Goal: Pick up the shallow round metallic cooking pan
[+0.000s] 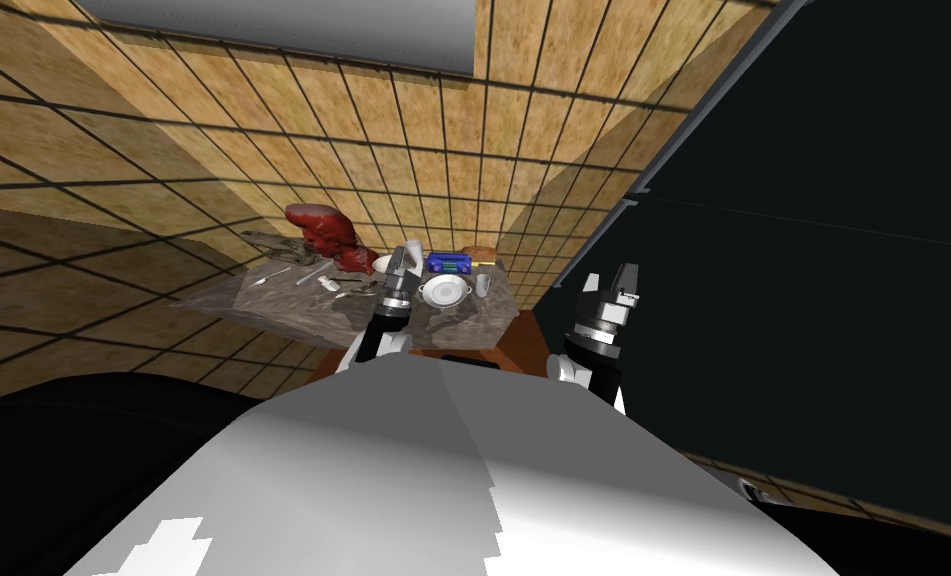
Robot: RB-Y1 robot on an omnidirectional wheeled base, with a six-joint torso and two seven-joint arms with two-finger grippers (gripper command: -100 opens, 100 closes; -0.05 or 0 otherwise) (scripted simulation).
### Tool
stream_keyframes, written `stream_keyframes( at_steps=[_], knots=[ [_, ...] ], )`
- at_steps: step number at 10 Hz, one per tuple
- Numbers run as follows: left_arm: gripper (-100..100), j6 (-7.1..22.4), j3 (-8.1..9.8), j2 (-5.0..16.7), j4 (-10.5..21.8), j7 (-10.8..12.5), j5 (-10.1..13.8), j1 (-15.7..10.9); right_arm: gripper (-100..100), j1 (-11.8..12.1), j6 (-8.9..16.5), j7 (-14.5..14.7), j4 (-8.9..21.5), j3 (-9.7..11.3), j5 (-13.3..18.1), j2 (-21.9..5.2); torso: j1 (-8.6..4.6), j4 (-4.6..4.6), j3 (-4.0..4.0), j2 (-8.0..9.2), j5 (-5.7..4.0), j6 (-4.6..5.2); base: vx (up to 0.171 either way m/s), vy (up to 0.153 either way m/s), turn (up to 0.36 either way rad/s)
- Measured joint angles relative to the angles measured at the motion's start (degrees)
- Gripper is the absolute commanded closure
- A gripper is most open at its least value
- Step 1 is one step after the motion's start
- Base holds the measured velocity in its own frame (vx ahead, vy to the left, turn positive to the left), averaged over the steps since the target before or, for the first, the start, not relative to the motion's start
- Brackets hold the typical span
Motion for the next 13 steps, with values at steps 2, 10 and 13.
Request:
stream_keyframes(
  at_steps=[2, 10, 13],
  knots=[
    [-100, 2.7, -0.09, 0.6, -0.1, 0.6, 0.6, 0.1, 0, 0.0, 0.0, 0.0, 0.0, 0.0, 0.0, 0.0, -0.02, 0.00, 0.00, 0.01, -0.01, 0.00, -0.038, 0.020, 0.010],
    [-100, 14.9, -0.58, 1.4, 1.5, 2.6, 2.7, -1.8, 0, 0.0, 0.0, 0.0, 0.0, 0.0, 0.0, 0.0, 0.02, 0.01, 0.01, 0.02, 0.00, 0.00, -0.040, 0.025, 0.009],
    [-100, 19.4, -0.73, 1.5, 2.0, 3.4, 3.4, -2.3, 0, 0.0, 0.0, 0.0, 0.0, 0.0, 0.0, 0.0, -0.02, 0.01, 0.02, 0.02, 0.00, 0.00, -0.034, 0.017, 0.006]
  ],
)
